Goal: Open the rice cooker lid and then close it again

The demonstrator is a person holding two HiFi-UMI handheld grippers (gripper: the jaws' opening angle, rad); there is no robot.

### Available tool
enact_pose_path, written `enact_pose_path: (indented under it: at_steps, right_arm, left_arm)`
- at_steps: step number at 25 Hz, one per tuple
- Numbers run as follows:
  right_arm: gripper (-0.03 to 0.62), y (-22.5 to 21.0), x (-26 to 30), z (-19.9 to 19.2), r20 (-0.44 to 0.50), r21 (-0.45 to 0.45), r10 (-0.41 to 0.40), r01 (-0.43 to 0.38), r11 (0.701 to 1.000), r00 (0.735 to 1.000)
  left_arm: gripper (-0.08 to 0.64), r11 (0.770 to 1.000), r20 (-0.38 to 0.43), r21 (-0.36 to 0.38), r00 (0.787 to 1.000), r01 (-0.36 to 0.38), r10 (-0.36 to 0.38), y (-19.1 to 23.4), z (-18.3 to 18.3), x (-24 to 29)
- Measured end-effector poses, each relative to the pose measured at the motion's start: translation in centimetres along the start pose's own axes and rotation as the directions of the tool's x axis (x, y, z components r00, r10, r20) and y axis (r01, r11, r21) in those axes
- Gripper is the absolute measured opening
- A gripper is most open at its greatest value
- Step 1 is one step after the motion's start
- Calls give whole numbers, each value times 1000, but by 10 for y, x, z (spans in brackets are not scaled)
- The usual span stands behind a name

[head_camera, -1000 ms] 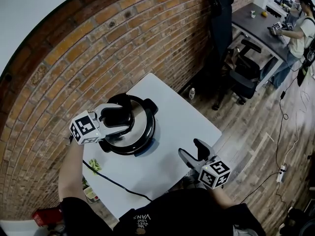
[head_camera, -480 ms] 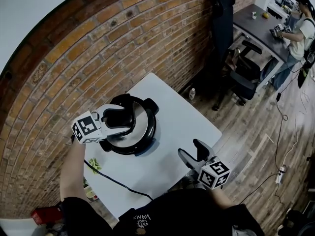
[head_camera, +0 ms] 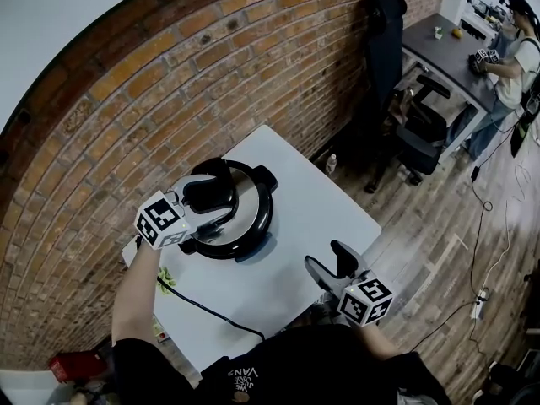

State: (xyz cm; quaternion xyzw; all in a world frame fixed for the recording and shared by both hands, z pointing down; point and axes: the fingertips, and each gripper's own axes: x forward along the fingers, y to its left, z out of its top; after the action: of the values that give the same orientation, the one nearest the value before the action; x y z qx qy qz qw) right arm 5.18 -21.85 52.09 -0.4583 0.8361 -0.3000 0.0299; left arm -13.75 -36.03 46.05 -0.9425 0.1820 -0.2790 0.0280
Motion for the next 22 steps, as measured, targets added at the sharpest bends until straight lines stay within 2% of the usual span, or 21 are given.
enact_pose_path:
  at_steps: [4,9,16,22]
  right_arm:
    - [337,9,-3,-3,0,-5,3,-3,1000,1000]
    - [337,19,-8,-6,6,-10,2,-2,1000,1000]
    - [337,37,-19,-10,25,-19,2,-2,1000,1000]
    - [337,57,-32,-11,54,-36,8,-6,999,998]
  left_arm:
    - [281,996,4,-33,997,-82,82,4,0,-1]
    - [281,989,-13,-69,991,-132,131,7,-2,0]
    - [281,957,-51,-140,967,-253,249,12,-5,-1]
    - [285,933,-71,-179,950,-313,305,14,-7,-3]
